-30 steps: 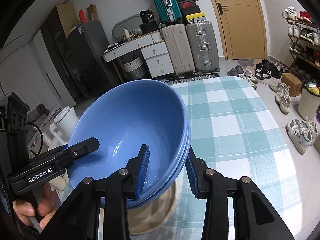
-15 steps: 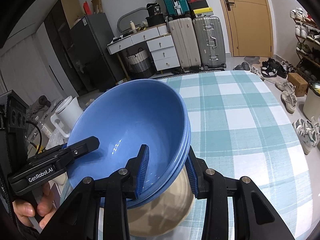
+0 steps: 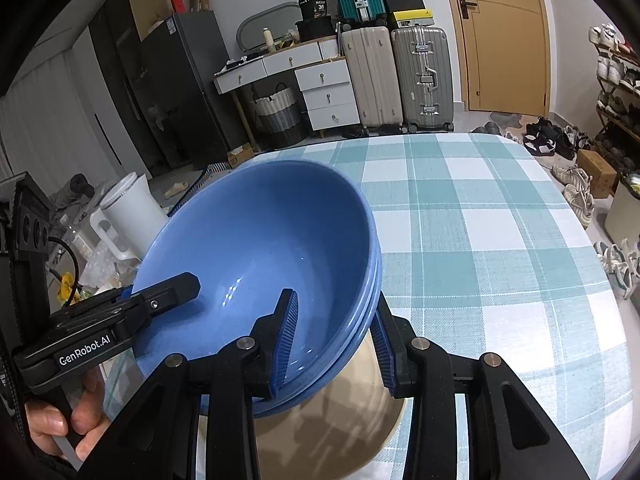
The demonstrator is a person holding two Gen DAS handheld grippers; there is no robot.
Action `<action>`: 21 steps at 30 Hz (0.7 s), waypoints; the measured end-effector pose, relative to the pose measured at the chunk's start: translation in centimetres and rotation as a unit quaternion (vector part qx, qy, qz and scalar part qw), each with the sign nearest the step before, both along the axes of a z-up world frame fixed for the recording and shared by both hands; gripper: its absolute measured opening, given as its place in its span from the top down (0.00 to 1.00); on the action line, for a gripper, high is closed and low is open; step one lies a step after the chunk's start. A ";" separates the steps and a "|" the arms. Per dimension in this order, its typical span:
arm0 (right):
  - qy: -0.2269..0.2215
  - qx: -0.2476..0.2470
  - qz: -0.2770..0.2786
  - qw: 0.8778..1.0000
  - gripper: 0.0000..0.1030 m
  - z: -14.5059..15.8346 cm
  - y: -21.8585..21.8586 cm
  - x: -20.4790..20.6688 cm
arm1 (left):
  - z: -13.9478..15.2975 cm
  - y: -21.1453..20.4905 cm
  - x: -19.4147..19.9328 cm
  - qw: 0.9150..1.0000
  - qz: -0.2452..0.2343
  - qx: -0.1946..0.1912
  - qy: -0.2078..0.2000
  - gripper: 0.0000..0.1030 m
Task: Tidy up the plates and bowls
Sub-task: 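Lower the nested bowls onto the cream plates and open both tools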
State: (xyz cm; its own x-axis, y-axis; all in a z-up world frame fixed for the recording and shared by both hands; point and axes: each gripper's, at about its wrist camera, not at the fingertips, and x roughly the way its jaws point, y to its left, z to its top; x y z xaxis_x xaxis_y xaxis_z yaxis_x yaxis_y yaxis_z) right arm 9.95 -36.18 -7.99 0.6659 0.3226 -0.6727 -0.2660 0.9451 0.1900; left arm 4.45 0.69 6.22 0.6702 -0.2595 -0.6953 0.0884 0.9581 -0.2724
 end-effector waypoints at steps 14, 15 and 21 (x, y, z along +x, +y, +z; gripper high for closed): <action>0.000 -0.008 -0.001 1.000 0.64 -0.6 0.1 0.2 | -2.1 -0.7 1.3 1.000 0.007 0.028 0.002 0.70; -0.001 -0.009 0.001 1.000 0.64 -0.7 0.1 0.2 | -2.2 -0.7 1.2 1.000 0.007 0.029 0.001 0.70; 0.000 -0.009 0.004 1.000 0.64 -0.7 -0.2 0.3 | -2.4 -0.8 1.5 0.999 0.002 0.036 0.000 0.70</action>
State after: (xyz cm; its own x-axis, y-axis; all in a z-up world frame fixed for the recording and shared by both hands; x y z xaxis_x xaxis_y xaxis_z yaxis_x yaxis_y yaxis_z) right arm 10.27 -36.34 -8.73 0.6629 0.3166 -0.6784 -0.2741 0.9459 0.1737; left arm 5.93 -0.14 3.82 0.6714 -0.2055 -0.7120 0.0839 0.9757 -0.2025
